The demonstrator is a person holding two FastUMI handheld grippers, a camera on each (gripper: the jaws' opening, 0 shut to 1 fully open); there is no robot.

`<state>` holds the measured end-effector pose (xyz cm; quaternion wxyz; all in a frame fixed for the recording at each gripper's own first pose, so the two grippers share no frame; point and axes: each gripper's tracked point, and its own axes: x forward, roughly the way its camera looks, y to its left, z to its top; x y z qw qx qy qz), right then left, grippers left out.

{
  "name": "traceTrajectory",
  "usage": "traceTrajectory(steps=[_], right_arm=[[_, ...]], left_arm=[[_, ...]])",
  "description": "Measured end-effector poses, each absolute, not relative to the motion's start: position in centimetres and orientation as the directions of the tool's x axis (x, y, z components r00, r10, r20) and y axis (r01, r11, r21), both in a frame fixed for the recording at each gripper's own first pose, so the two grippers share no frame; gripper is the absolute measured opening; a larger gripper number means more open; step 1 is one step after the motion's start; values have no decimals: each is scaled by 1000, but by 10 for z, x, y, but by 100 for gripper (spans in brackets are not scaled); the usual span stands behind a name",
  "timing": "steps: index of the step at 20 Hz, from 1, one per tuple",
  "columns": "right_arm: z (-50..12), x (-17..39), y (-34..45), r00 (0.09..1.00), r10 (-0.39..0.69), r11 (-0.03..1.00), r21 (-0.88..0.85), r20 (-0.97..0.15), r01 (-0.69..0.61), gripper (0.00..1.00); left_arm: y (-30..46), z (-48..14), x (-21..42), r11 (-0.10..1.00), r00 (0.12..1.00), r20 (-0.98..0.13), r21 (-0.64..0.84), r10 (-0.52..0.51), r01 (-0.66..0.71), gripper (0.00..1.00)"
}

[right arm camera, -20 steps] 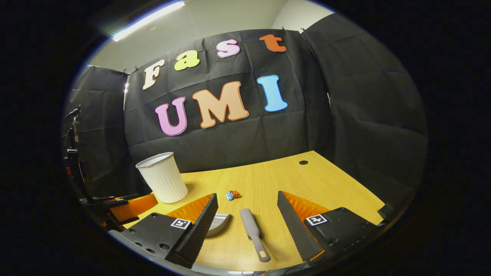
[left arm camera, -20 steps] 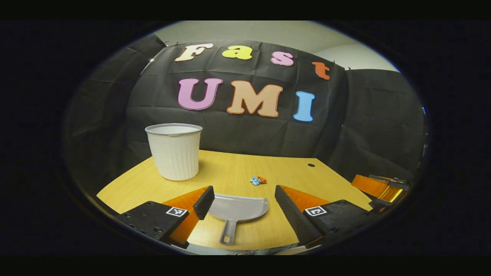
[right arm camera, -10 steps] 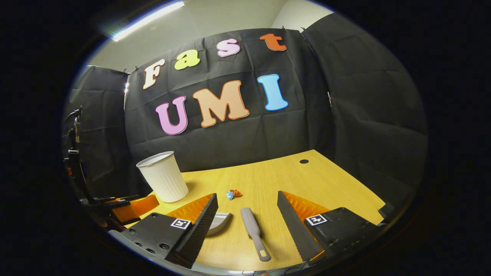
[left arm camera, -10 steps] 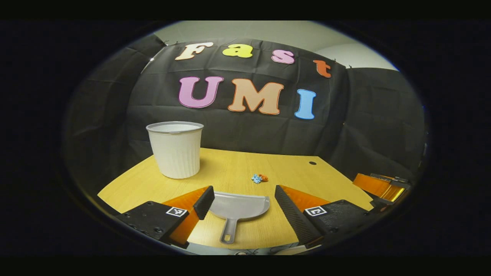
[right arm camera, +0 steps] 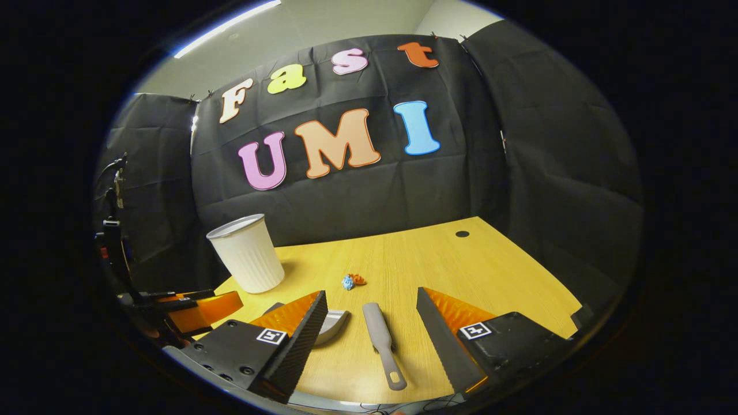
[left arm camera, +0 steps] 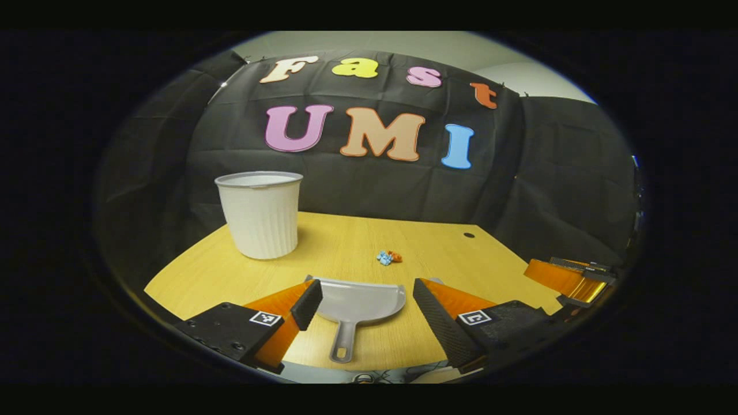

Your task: Pick up the small broom and dustpan from the desktop, sweep the trash into the dustpan with the broom, and then empty the trash into the garbage bin.

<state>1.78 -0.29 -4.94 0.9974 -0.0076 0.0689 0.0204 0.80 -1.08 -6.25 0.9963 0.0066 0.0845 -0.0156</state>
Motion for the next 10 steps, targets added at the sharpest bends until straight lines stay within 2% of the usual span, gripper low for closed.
traceTrajectory(steps=[4,10], right_arm=[[-120,42,-24,952,33,999,-21,-304,-41,92],[-178,74,-40,896,21,998,-37,-444,-42,93]], left_arm=[[6,-118,11,1000,950,-313,6,-9,11,96],[20,-168,18,999,888,-460,34,7,9,94]])
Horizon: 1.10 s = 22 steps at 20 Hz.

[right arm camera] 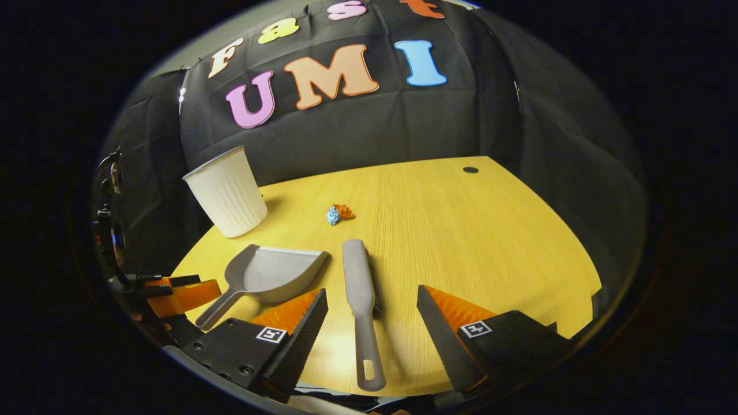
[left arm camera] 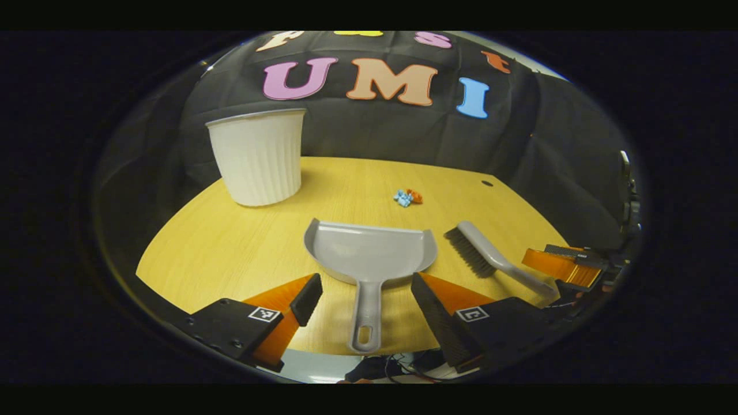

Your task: Pick up the small broom and dustpan from the desktop, sweep the trash into the dustpan with the broom, and then empty the trash into the garbage bin.

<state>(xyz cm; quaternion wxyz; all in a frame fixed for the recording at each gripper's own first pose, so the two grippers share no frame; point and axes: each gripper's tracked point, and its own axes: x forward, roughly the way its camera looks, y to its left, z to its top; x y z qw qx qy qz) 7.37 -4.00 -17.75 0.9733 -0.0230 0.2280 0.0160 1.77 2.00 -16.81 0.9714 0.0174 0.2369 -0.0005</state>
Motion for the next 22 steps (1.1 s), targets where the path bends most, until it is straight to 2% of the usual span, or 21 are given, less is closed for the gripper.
traceTrajectory(steps=[9,16,18,19,21,22], right_arm=[[-239,96,-41,810,14,987,-122,-587,-106,93],[-264,99,-45,743,-15,987,-131,-670,-97,93],[-263,101,-49,732,-26,988,-130,-681,-86,92],[-263,101,-50,727,-28,989,-124,-686,-79,84],[-266,101,-49,713,-24,990,-117,-701,-83,69],[-267,101,-49,709,-21,990,-114,-705,-84,64]], left_arm=[[25,-213,33,991,810,-586,126,31,52,95],[34,-242,41,983,715,-695,169,68,71,95],[37,-247,39,981,685,-725,173,69,83,95],[39,-248,39,980,676,-733,176,71,88,94],[39,-248,38,980,666,-743,173,65,98,75],[38,-248,36,979,657,-751,174,61,108,64]])
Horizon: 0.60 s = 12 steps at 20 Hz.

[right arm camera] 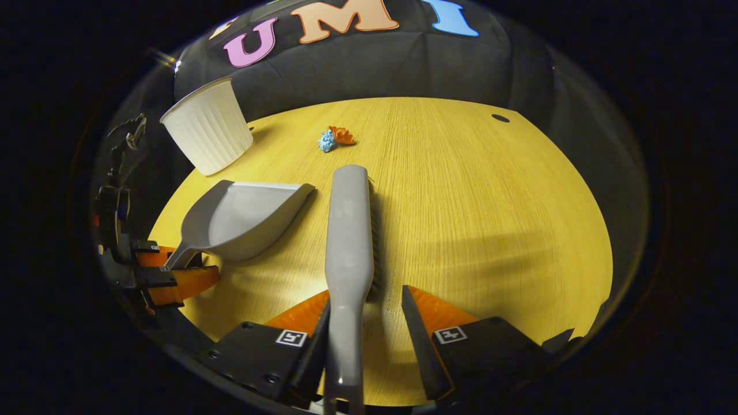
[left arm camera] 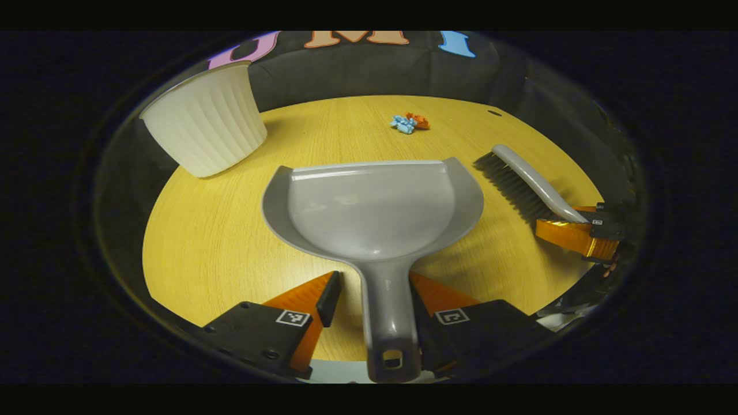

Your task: Pick up the small broom and dustpan from the desktop, sweep the trash into the dustpan with the broom, and then empty the trash into the garbage bin.

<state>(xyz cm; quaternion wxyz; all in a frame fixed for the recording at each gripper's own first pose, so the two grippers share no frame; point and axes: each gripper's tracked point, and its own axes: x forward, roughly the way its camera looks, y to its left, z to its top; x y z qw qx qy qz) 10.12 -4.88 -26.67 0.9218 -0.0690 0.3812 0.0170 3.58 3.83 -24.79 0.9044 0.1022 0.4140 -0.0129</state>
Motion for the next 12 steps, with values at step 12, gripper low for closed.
traceTrajectory(steps=[12], right_arm=[[-264,96,-40,694,18,979,-127,-719,-157,25]], left_arm=[[36,-237,41,986,663,-748,107,-6,129,30]])
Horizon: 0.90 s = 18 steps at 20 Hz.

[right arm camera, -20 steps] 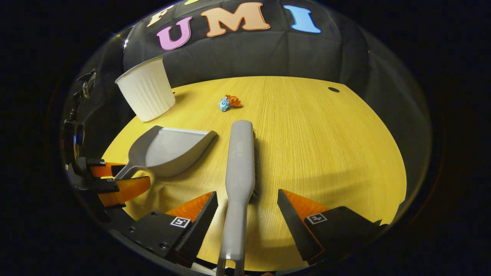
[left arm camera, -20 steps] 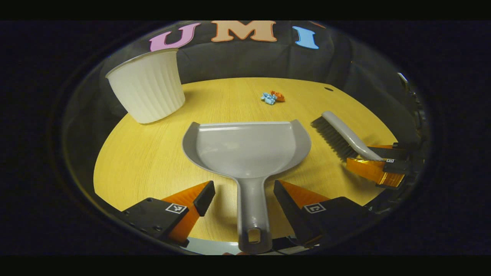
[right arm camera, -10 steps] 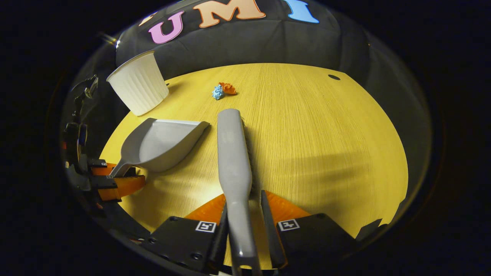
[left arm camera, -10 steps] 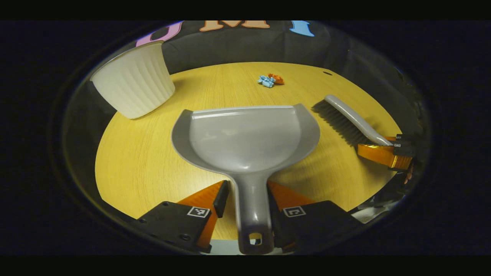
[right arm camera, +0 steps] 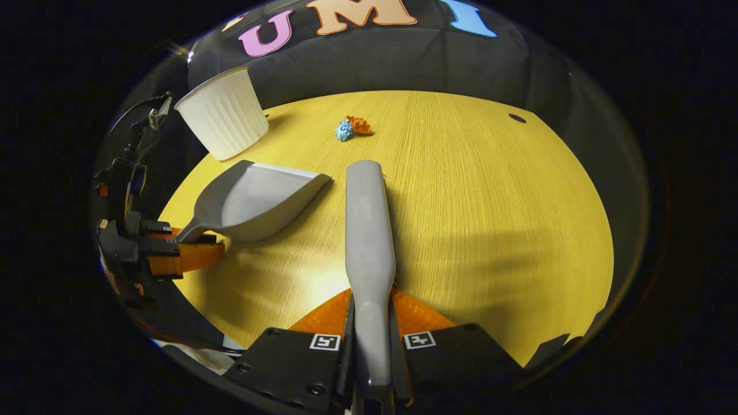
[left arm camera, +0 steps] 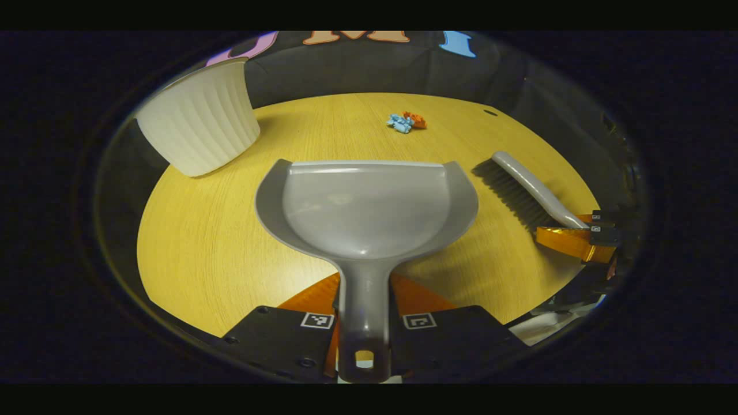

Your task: Pick up the small broom and dustpan from the desktop, sweep the trash into the dustpan with the broom, and then empty the trash into the garbage bin.

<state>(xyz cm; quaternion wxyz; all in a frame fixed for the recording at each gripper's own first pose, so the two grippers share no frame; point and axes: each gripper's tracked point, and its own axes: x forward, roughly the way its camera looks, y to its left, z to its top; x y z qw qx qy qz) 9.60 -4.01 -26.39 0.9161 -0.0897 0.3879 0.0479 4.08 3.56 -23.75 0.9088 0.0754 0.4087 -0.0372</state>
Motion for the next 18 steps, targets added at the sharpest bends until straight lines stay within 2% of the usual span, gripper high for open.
traceTrajectory(steps=[4,9,13,18], right_arm=[[-241,105,-40,725,29,977,-132,-688,-165,24],[-184,131,-41,778,35,967,-176,-627,-186,24],[-151,182,-41,804,33,957,-213,-594,-197,24],[-150,246,-44,791,-11,947,-261,-611,-189,24]], left_arm=[[40,-217,44,982,682,-730,98,-40,164,30],[56,-189,54,954,668,-740,147,-70,263,30],[73,-159,87,912,677,-733,230,-67,340,29],[89,-148,129,809,653,-756,361,-36,463,30]])
